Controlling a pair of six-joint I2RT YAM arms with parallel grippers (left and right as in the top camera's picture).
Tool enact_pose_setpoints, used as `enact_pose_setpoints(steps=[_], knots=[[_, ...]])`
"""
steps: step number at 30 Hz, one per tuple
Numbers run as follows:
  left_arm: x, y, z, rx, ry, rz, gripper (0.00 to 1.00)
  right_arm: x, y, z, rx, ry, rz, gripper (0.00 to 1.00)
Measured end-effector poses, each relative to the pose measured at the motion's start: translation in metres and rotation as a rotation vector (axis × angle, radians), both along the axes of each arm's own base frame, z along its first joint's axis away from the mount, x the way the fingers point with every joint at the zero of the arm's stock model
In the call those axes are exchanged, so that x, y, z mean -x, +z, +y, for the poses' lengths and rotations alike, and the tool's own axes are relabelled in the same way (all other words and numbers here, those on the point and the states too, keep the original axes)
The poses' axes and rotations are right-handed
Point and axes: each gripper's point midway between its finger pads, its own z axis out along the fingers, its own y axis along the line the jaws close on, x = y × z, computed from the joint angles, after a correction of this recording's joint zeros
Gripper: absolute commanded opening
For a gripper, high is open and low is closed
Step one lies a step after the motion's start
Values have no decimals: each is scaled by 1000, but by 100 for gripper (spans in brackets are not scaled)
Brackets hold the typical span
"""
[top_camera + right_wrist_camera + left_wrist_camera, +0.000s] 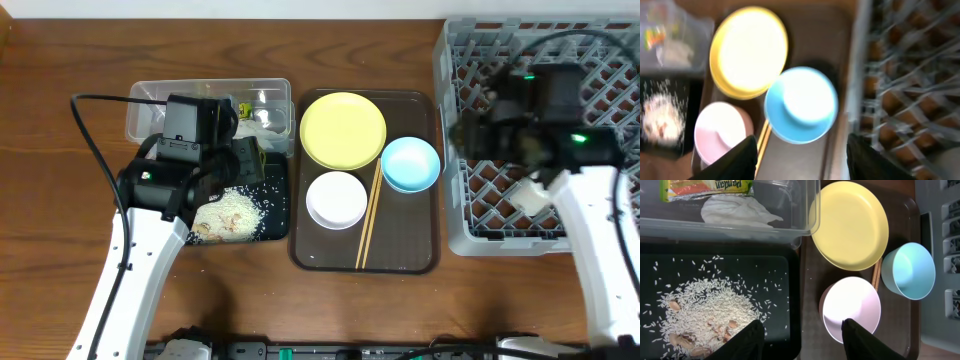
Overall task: Sort waste into correct bins and load items into the dishwasher rack
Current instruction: 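Reach the right gripper to the light-blue bowl and grasp its rim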
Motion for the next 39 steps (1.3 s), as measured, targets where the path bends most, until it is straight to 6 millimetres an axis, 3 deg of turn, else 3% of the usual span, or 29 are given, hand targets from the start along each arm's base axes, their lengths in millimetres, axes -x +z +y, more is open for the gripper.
enact_pose_setpoints(steps=[4,8,19,25,28,32,34,36,39], knots=[[0,0,0,0,0,-1,54,4,-34,25,68,-2,107,57],[0,0,0,0,0,0,54,0,-67,32,162,-50,169,56],[1,0,0,-1,0,2,54,-24,-134,11,324,-174,239,56],[1,0,0,-1,0,2,54,-20,-161,9,363,-175,300,52],[1,0,0,-1,0,2,54,-16,-171,9,376,-169,330,41],[1,0,0,-1,0,2,54,-14,-175,7,385,-177,344,14],[1,0,0,-1,0,2,54,-14,-175,7,383,-181,343,11],[1,0,0,-1,0,2,54,-14,-174,7,384,-181,341,1],[1,0,0,-1,0,2,54,-17,-161,9,359,-190,313,1]])
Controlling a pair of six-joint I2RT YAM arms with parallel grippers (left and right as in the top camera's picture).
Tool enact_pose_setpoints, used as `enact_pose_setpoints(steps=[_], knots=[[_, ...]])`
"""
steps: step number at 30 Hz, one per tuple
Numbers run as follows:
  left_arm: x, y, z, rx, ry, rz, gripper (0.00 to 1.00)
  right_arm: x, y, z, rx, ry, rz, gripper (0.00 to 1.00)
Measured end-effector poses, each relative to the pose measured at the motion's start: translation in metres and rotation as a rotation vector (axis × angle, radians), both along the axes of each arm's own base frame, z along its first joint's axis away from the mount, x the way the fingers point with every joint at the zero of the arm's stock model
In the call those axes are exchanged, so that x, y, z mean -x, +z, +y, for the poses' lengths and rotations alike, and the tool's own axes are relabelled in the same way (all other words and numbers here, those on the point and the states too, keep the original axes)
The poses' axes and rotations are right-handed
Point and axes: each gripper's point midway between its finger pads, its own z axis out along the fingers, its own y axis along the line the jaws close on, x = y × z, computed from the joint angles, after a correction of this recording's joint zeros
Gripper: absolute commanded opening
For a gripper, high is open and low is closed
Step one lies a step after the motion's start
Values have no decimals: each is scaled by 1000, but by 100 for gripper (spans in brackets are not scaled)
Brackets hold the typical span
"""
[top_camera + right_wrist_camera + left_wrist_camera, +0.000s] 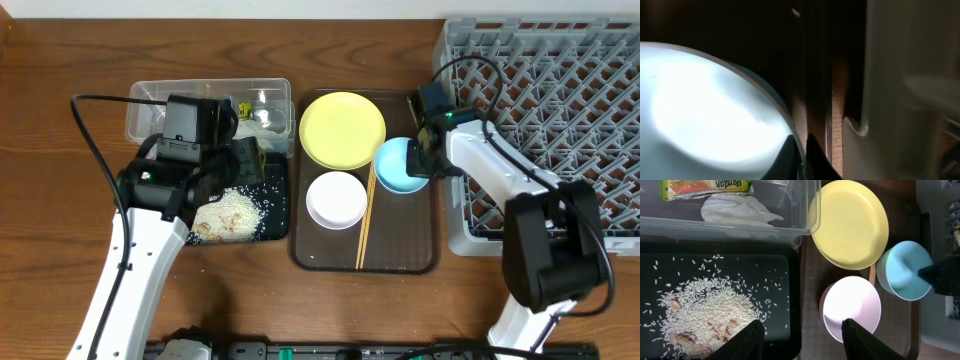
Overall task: Sort waste into correct bins and load items into the dishwasher rack
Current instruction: 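Reach the right gripper to the light-blue bowl and grasp its rim, then carry the blue bowl into the dish rack with the right gripper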
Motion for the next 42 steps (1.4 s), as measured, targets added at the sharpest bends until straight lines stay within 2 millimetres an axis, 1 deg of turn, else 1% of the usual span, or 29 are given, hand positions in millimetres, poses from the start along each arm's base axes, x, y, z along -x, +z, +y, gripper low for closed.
enact_pose_setpoints(steps=[2,5,8,12,13,15,18,21,23,26,29,32,37,40,42], knots=[[0,0,0,0,0,0,54,-2,15,-2,-4,-5,-37,1],[0,0,0,0,0,0,54,-9,42,-8,-19,-14,-111,1],[0,0,0,0,0,0,54,-19,78,-18,-31,-14,-225,1],[0,0,0,0,0,0,54,-34,134,-34,2,-8,-423,1],[0,0,0,0,0,0,54,-40,153,-40,26,-13,-495,1],[0,0,0,0,0,0,54,-48,173,-48,59,-25,-574,1],[0,0,0,0,0,0,54,-67,211,-61,141,-41,-739,1],[0,0,0,0,0,0,55,-81,235,-75,238,-53,-843,1],[0,0,0,0,0,0,54,-90,254,-88,310,-93,-919,1],[0,0,0,0,1,1,55,-99,274,-108,413,-155,-1001,1],[0,0,0,0,1,0,54,-107,282,-125,495,-210,-1045,2],[0,0,0,-2,1,0,55,-119,278,-142,566,-256,-1064,2],[0,0,1,-3,2,0,55,-138,257,-166,660,-349,-1078,1],[0,0,1,-3,2,1,55,-147,238,-174,692,-382,-1075,2],[0,0,1,-3,2,1,54,-152,227,-175,703,-385,-1063,2]])
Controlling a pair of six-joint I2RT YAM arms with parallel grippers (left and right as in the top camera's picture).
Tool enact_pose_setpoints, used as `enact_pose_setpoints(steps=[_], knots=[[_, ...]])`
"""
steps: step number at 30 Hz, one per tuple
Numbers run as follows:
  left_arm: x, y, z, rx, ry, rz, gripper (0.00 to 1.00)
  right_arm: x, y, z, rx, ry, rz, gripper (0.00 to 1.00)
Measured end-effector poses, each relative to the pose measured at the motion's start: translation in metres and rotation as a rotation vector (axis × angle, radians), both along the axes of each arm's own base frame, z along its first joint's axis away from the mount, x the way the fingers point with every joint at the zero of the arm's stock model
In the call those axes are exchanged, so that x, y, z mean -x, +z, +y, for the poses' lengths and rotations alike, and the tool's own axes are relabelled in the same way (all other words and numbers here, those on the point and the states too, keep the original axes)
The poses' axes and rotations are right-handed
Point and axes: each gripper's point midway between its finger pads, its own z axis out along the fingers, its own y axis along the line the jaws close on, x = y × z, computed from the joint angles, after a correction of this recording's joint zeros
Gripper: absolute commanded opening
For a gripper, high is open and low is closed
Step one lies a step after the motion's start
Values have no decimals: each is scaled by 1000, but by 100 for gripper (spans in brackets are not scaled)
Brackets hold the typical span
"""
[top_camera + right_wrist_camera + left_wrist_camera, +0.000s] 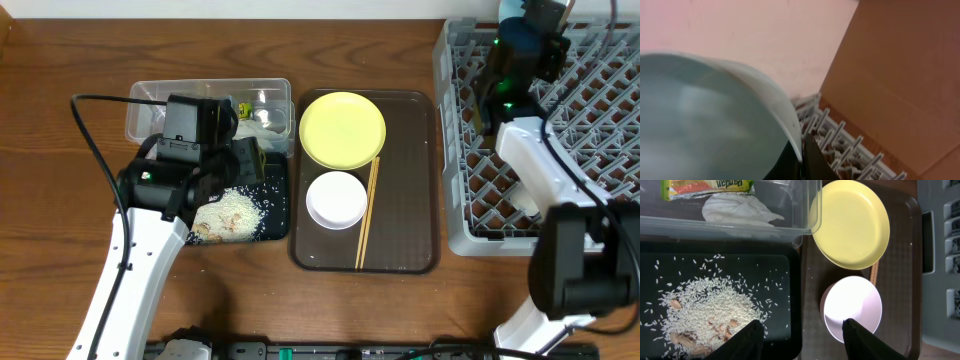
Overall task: Sort waste into correct bins and load items into the dishwasher rack
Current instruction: 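Carry the blue bowl into the dish rack with the right gripper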
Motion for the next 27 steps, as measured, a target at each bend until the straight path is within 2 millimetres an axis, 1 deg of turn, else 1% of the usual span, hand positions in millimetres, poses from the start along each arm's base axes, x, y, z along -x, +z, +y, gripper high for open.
enact_pose_setpoints(steps=[9,14,17,22,25,27], knots=[[2,-1,0,-1,0,8,54,-23,-55,4,7,15,38,2],[5,-3,1,-4,0,25,55,-32,-76,8,3,47,57,2],[5,-3,1,-4,0,25,54,-35,-82,12,0,70,68,1],[5,-3,1,-4,0,25,55,-37,-83,15,-3,87,66,2],[5,-3,1,-4,0,25,55,-39,-90,16,-3,92,78,2],[5,-3,1,-5,0,25,55,-39,-98,16,-2,91,95,1]])
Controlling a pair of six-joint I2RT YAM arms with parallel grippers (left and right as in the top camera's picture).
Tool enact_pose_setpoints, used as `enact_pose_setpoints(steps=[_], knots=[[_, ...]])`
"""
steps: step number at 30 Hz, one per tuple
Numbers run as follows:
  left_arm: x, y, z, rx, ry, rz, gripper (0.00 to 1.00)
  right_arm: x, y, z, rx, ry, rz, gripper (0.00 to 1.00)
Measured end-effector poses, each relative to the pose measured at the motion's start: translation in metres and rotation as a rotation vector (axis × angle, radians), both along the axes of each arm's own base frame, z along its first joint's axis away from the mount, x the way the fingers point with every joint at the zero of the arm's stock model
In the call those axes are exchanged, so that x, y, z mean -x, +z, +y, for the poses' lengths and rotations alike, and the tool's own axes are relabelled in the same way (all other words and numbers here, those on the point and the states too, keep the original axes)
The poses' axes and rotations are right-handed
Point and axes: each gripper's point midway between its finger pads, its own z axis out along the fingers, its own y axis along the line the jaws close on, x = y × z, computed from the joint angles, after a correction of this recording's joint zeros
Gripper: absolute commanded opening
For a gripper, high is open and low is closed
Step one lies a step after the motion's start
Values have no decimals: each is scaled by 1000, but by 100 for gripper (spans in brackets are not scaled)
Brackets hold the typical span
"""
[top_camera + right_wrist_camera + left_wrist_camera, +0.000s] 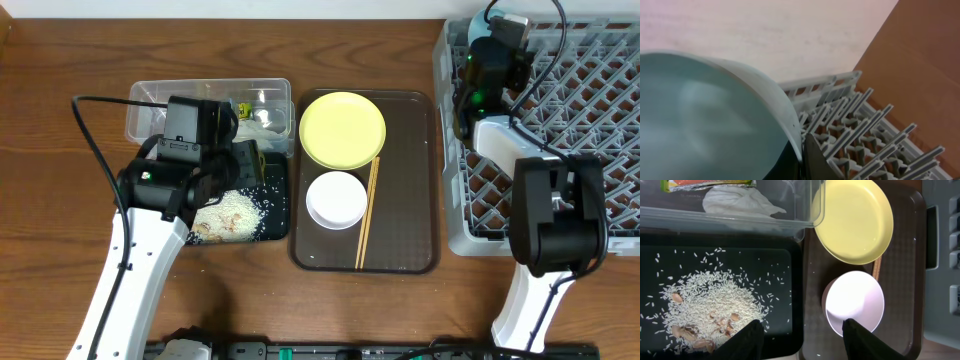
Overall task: Sort waste into correct bins and load items into the dishwasher rack
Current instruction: 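Carry the blue bowl into the dish rack with the right gripper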
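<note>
A light blue bowl point(705, 115) fills the left of the right wrist view, with my right gripper point(802, 155) shut on its rim. Overhead, that gripper point(488, 58) is over the back left corner of the grey dishwasher rack point(590, 130), whose tines point(850, 135) lie just beyond the bowl. A yellow plate point(343, 130), a white bowl point(336, 199) and chopsticks point(368, 212) lie on the brown tray point(410, 230). My left gripper point(802, 335) hangs open and holds nothing, over the edge between the black tray and the brown tray.
The black tray point(775, 265) holds spilled rice with shell bits point(710, 310). Behind it a clear bin point(805, 210) holds a snack wrapper point(705, 184) and a crumpled tissue point(740, 202). Bare wooden table surrounds everything.
My right gripper, still holding the blue bowl, has moved from above the rack's back edge down and left to its back left corner. The left wrist view has shifted slightly.
The blue bowl first stood on the brown tray beside the yellow plate, with my right gripper open over the rack. Then the right gripper was shut on the bowl's rim on the tray. Later the bowl was off the tray above the rack, and now at its back left corner.
</note>
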Motion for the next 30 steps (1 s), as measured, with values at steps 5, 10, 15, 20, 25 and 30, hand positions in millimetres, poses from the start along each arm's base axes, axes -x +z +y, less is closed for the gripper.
enact_pose_setpoints(steps=[5,10,15,20,25,30], knots=[[0,0,0,0,0,0,54,2,-5,-2,6,-19,13,2],[0,0,0,0,0,0,55,2,2,-4,8,-30,-20,2],[0,0,0,0,0,0,55,-2,19,-4,51,-28,-77,2],[0,0,0,0,0,1,54,1,3,-4,86,-20,30,1],[0,0,0,0,0,1,55,1,-2,-4,88,-15,54,2],[1,0,0,-1,0,4,54,1,-2,-1,88,-8,54,2]])
